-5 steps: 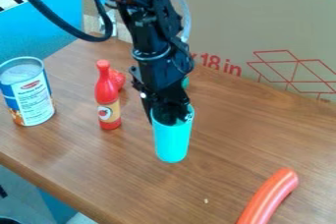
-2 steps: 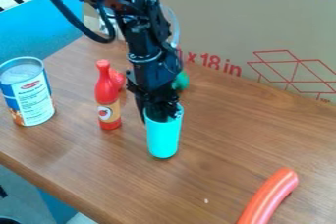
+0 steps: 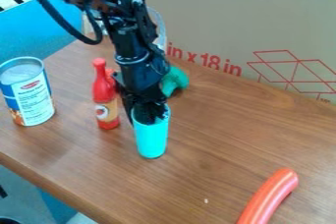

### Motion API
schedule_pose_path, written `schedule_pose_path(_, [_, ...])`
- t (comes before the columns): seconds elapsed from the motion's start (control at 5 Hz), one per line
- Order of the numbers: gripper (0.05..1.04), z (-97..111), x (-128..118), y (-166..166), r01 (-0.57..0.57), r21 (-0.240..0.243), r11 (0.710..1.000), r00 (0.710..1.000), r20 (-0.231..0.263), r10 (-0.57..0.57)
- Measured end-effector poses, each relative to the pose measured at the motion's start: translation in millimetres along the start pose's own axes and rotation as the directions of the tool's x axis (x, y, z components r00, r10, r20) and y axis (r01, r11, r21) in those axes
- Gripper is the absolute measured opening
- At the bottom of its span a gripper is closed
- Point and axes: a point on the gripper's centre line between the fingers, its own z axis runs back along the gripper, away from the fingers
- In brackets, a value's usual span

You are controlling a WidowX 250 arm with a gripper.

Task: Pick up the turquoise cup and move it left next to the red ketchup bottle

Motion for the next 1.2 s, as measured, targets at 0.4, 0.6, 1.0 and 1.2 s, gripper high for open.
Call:
schedule_pose_path(0.4, [0.945, 42.3, 12.8, -19.4, 0.045, 0.073, 0.996, 0.986, 0.16, -0.056])
schedule_pose_path(0.6, [1.009, 55.0, 12.7, -25.2, 0.046, 0.078, 0.996, 0.982, 0.182, -0.059])
schedule_pose_path(1.0, [1.005, 74.0, 45.9, -70.0, 0.146, -0.063, 0.987, 0.98, 0.145, -0.136])
schedule_pose_path(1.2, [1.005, 56.4, 74.5, -104.7, 0.215, -0.116, 0.97, 0.974, 0.102, -0.203])
